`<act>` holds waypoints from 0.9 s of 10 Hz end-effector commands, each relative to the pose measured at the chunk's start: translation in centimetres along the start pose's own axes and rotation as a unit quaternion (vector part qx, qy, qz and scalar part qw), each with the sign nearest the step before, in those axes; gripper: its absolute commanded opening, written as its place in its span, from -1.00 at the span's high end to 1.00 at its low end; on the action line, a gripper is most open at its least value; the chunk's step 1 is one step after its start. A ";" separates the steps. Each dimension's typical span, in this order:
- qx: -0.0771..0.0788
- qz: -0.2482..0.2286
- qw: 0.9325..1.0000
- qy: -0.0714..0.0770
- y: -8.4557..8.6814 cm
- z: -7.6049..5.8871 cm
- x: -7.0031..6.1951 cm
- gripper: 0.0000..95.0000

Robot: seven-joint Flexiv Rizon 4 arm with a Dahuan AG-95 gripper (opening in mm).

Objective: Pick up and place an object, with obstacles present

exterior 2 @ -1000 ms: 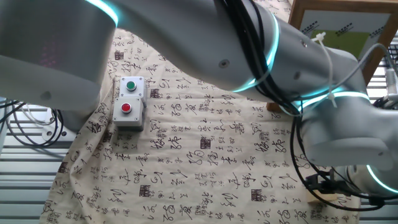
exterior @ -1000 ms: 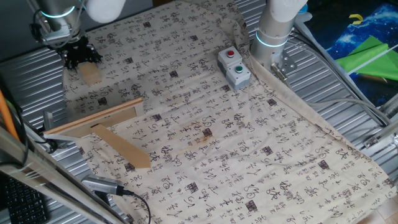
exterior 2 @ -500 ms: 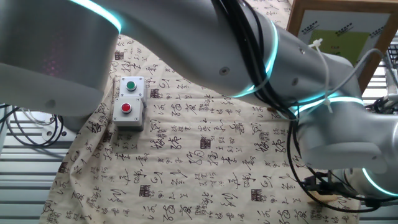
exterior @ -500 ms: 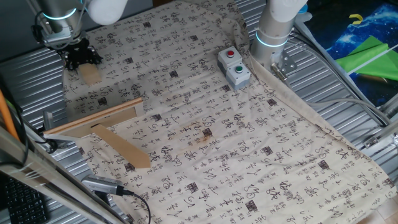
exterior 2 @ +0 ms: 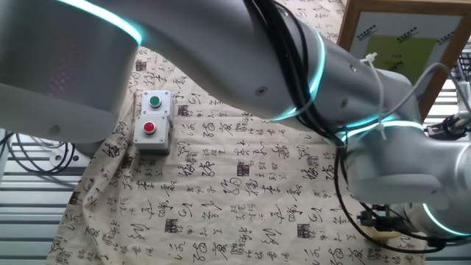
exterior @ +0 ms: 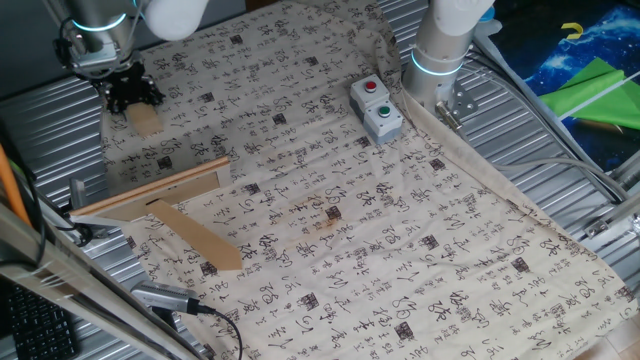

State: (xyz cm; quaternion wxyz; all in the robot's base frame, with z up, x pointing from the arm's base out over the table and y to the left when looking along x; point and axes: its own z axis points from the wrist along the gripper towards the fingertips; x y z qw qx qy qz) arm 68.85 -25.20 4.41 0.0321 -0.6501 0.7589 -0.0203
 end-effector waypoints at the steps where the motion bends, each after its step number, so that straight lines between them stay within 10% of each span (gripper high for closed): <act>1: -0.002 0.011 1.000 0.001 -0.1 0.1 0.0 1.00; 9: -0.009 0.105 0.994 0.013 0.3 -2.5 -0.5 1.00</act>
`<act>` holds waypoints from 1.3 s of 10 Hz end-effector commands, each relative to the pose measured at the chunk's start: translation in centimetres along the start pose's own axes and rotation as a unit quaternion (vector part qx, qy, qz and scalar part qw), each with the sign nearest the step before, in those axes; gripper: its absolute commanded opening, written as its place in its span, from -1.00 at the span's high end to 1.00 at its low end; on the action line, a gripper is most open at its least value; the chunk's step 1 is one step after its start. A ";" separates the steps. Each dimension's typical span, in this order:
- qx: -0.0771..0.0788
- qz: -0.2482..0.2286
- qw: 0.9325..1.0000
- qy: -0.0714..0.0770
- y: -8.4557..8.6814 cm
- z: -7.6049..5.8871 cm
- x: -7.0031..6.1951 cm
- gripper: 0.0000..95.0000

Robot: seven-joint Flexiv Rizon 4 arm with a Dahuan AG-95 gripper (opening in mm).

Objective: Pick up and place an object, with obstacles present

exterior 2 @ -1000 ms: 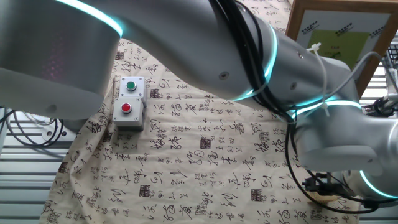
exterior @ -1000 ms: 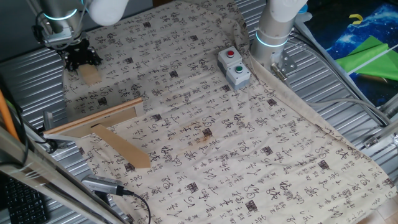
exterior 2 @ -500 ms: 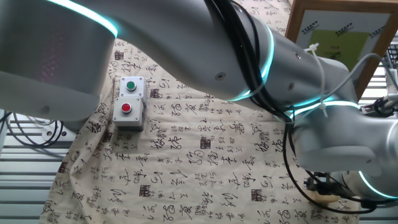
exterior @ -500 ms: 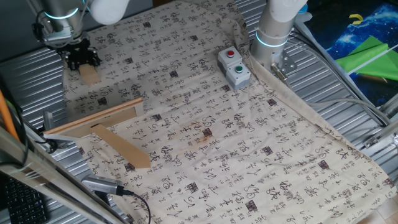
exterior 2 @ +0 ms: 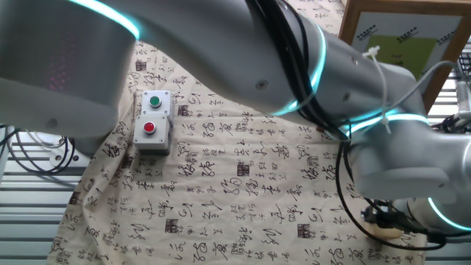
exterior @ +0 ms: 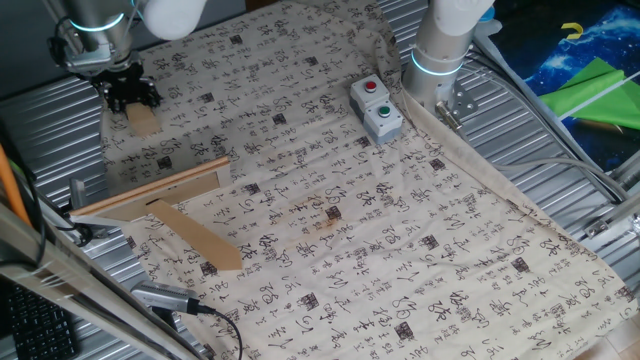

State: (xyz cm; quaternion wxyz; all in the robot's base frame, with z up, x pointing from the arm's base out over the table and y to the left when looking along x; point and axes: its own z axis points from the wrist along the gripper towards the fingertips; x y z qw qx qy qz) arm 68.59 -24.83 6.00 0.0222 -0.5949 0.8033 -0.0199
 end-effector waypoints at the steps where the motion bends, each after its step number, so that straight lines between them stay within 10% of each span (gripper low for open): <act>1: -0.004 0.054 0.999 0.000 0.2 -1.5 -0.2 1.00; 5: -0.003 0.230 0.973 -0.005 1.6 -4.7 -1.0 1.00; 7: -0.001 0.245 0.970 -0.006 1.8 -4.9 -1.0 1.00; 13: -0.006 0.383 0.924 -0.014 6.5 -7.0 -1.2 1.00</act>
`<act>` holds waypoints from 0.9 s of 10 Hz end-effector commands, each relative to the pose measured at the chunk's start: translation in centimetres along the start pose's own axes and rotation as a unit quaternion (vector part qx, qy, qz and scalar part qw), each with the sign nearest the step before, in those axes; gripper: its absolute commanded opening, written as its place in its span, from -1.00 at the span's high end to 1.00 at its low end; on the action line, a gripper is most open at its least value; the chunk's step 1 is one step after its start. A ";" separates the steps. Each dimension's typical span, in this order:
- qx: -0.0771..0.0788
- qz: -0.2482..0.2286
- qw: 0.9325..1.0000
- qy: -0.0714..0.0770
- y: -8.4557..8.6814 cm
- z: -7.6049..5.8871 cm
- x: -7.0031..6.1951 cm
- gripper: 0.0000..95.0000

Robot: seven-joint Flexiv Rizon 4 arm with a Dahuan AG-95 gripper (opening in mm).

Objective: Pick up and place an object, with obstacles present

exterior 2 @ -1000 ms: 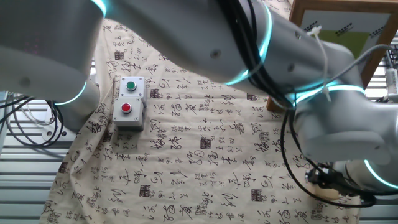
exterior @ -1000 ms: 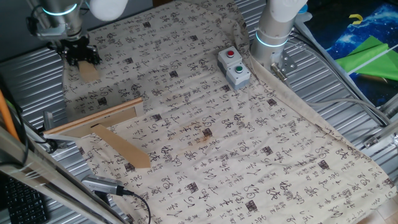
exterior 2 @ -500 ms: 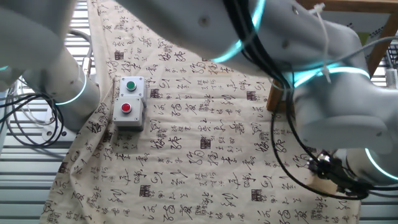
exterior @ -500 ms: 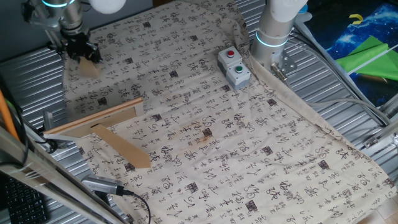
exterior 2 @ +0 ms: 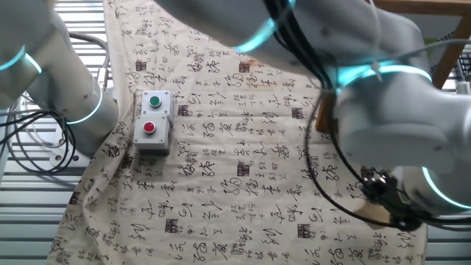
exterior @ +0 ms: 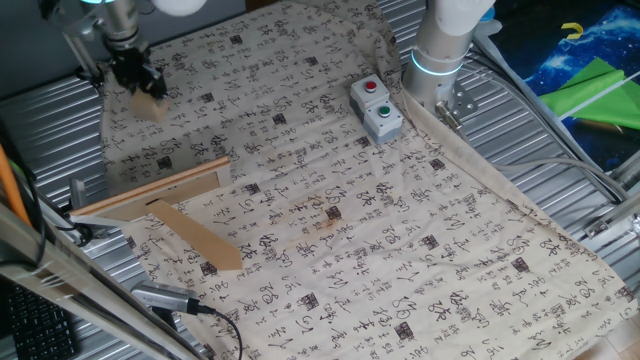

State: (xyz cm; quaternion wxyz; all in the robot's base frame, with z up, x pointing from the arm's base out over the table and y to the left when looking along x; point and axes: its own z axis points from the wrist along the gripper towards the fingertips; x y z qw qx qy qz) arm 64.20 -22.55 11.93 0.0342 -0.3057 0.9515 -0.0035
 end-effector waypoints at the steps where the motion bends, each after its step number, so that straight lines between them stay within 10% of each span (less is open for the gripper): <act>1: -0.004 0.098 0.995 -0.003 3.3 -0.7 1.5 1.00; 6: -0.019 0.167 0.986 -0.010 3.8 -0.4 2.0 1.00; 9: 0.011 0.215 0.976 0.007 3.8 -0.4 2.0 1.00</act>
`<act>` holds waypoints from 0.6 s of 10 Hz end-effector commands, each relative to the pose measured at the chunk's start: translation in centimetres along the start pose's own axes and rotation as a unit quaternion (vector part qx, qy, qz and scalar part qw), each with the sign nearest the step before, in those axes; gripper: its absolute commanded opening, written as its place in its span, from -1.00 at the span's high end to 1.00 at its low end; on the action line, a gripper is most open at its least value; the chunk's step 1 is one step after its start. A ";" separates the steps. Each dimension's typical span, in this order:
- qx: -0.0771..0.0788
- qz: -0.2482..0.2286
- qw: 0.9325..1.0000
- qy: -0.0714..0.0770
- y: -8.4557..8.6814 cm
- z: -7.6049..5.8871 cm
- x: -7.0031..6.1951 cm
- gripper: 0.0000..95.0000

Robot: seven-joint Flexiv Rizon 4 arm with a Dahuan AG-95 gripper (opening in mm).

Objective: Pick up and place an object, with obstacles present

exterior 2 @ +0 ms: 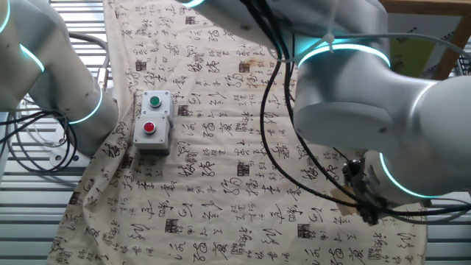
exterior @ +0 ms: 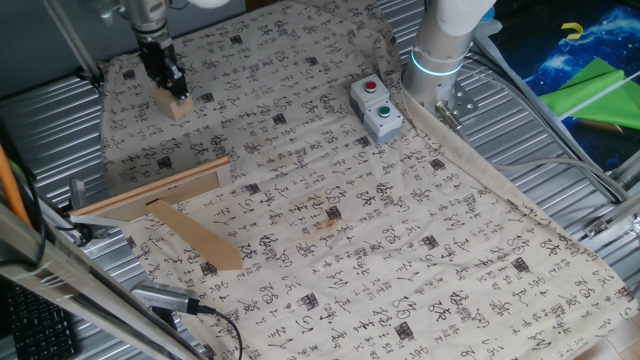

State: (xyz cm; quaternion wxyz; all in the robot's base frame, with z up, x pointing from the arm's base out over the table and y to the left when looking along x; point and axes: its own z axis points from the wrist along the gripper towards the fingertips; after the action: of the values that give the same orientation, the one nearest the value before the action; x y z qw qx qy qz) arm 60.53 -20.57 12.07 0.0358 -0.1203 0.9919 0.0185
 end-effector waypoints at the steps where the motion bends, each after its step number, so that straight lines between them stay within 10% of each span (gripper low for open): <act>1: 0.031 0.026 0.999 0.011 0.0 0.0 0.2 1.00; 6: 0.040 -0.007 0.999 0.008 0.0 0.0 0.2 1.00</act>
State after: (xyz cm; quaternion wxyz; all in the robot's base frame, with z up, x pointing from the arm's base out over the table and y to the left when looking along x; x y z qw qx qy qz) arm 60.41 -20.68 11.99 0.0294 -0.0975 0.9942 -0.0338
